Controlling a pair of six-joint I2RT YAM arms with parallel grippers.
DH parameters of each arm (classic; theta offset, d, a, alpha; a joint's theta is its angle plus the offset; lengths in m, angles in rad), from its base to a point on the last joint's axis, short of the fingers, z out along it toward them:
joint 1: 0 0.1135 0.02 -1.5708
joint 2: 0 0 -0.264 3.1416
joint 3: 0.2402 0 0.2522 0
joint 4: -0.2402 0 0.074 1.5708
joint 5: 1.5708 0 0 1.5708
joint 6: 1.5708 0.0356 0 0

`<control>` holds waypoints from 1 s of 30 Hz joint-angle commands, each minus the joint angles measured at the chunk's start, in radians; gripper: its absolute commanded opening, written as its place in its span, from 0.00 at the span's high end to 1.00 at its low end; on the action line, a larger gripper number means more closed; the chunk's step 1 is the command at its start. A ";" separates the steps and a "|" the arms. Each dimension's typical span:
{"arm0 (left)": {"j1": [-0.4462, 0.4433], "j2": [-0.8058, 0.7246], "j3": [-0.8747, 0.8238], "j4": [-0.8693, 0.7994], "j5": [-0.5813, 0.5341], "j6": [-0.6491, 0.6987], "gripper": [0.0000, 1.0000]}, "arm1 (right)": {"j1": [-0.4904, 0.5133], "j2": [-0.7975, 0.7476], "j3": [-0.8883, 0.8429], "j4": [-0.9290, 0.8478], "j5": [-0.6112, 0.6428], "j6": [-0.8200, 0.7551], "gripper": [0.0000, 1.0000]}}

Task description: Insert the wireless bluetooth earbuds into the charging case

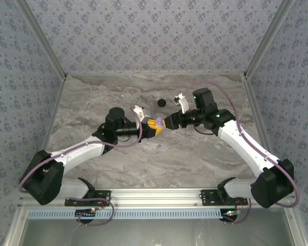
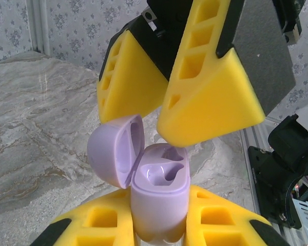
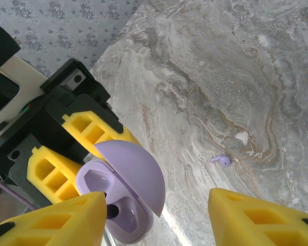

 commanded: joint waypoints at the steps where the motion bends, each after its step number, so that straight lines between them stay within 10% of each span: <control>1: -0.006 0.004 0.020 0.049 0.006 -0.016 0.81 | 0.005 0.003 0.019 0.003 -0.031 -0.015 0.43; 16: 0.066 -0.029 -0.047 0.096 -0.070 -0.113 0.79 | -0.072 -0.074 -0.055 -0.040 0.275 0.067 0.40; 30: 0.066 -0.200 -0.132 0.061 -0.090 -0.089 0.76 | 0.046 0.100 -0.233 0.041 0.292 0.175 0.44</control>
